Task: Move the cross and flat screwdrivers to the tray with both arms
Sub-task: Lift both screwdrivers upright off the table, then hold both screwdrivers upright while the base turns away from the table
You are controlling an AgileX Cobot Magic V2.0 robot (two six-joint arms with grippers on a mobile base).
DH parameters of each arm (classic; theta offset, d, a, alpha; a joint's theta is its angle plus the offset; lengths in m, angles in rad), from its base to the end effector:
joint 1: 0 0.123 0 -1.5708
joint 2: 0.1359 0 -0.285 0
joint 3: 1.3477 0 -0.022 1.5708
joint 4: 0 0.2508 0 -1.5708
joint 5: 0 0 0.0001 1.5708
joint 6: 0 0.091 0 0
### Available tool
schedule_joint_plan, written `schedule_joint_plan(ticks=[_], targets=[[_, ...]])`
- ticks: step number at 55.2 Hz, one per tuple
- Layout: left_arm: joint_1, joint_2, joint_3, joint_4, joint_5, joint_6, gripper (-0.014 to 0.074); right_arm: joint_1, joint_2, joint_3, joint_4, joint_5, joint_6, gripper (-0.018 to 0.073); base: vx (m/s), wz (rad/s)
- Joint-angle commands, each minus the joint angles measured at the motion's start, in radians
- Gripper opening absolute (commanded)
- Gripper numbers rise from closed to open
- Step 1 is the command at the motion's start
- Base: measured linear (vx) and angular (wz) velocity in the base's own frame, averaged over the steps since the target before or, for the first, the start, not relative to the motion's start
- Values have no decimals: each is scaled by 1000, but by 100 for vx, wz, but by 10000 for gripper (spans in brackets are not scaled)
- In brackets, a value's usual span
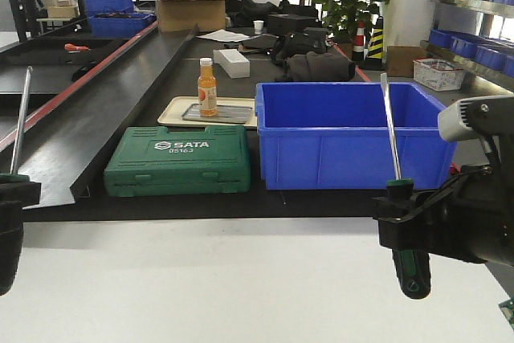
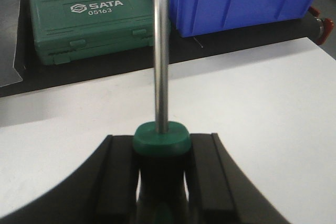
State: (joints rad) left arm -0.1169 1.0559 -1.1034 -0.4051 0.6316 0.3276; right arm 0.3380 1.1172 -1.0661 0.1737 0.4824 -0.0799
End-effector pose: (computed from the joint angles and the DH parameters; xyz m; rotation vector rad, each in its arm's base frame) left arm 0.2155 -0.0467 0.4041 0.2609 2.0120 -0.3153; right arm 0.2267 0.0874 0.3860 -0.3174 2.0011 0.3426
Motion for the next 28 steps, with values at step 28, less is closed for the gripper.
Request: schedule_joint_plan(ticks=[28], targets=[[-3,-22,-30,-29,-76,-9,-3,-2,-25,-28,5,-85,-6,-8,-24,-5]])
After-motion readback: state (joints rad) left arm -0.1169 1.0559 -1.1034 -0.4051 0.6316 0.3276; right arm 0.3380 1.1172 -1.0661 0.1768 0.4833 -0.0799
